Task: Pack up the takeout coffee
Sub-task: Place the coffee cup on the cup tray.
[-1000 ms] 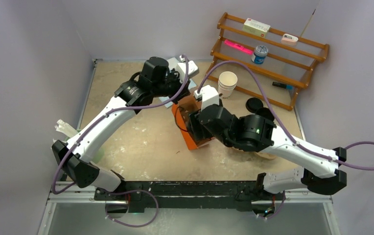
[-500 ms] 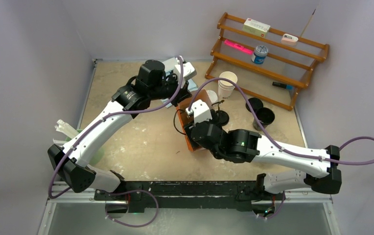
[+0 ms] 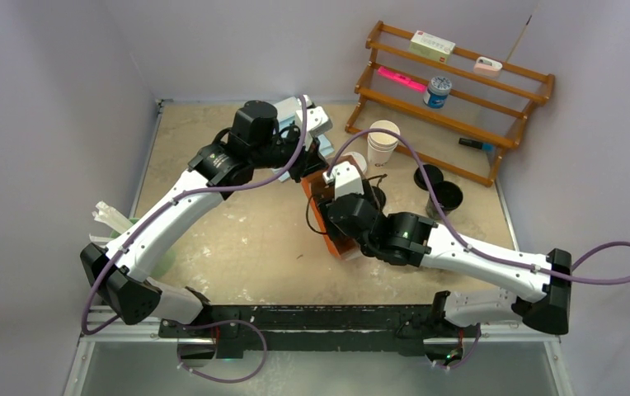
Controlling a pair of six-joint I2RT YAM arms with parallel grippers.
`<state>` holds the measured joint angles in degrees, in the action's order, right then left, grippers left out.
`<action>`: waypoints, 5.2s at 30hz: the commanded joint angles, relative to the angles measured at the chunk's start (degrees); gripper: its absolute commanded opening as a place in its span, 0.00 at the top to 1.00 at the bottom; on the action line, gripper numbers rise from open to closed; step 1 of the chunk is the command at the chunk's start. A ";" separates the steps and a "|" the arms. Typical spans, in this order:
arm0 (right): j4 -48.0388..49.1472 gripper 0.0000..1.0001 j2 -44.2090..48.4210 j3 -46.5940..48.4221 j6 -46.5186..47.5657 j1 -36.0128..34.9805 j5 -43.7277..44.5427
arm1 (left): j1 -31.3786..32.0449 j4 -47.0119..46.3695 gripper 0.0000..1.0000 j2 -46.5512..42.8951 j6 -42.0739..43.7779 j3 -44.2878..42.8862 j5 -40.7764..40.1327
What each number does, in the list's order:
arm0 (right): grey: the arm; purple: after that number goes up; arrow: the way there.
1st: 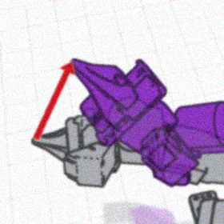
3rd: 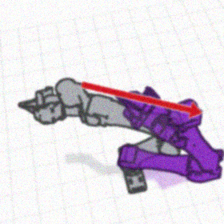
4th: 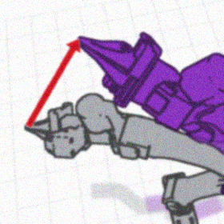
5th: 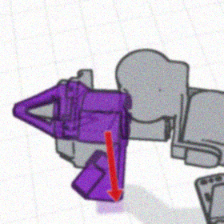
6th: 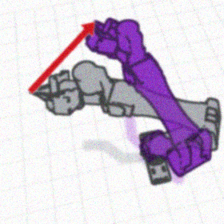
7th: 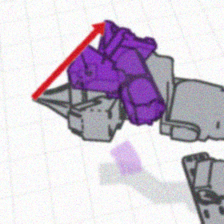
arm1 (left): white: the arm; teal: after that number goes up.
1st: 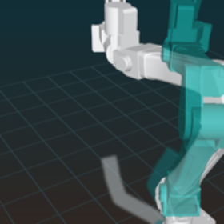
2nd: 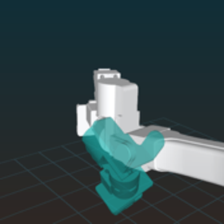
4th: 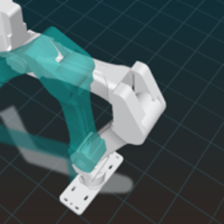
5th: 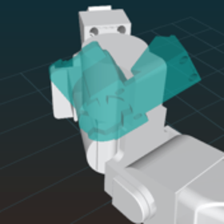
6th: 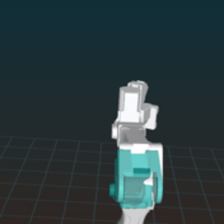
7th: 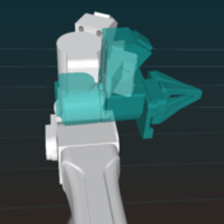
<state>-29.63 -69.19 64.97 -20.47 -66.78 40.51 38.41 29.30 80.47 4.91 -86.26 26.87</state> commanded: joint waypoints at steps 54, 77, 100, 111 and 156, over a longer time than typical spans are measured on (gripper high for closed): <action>3.28 0.98 -9.69 -2.22 0.61 2.74 1.38 | 0.70 3.18 1.00 4.93 -5.86 -9.16 7.45; -7.14 0.99 -8.04 2.90 -0.02 2.73 0.84 | 0.77 2.95 1.00 5.05 -5.98 -9.06 7.06; -2.18 1.00 -11.92 0.58 3.54 3.04 5.49 | 0.70 2.30 1.00 5.40 -6.57 -7.71 8.23; 0.35 1.00 -14.06 -1.94 4.19 5.37 3.52 | 0.75 2.08 1.00 6.07 -6.93 -7.70 9.05; -1.58 1.00 -4.14 7.06 2.75 7.04 -7.62 | 0.70 2.69 1.00 7.03 -6.16 -7.87 8.40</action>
<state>-36.56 -77.47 67.94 -16.23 -60.34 30.17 38.65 27.86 87.64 -1.34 -93.49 34.50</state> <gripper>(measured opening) 0.706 0.022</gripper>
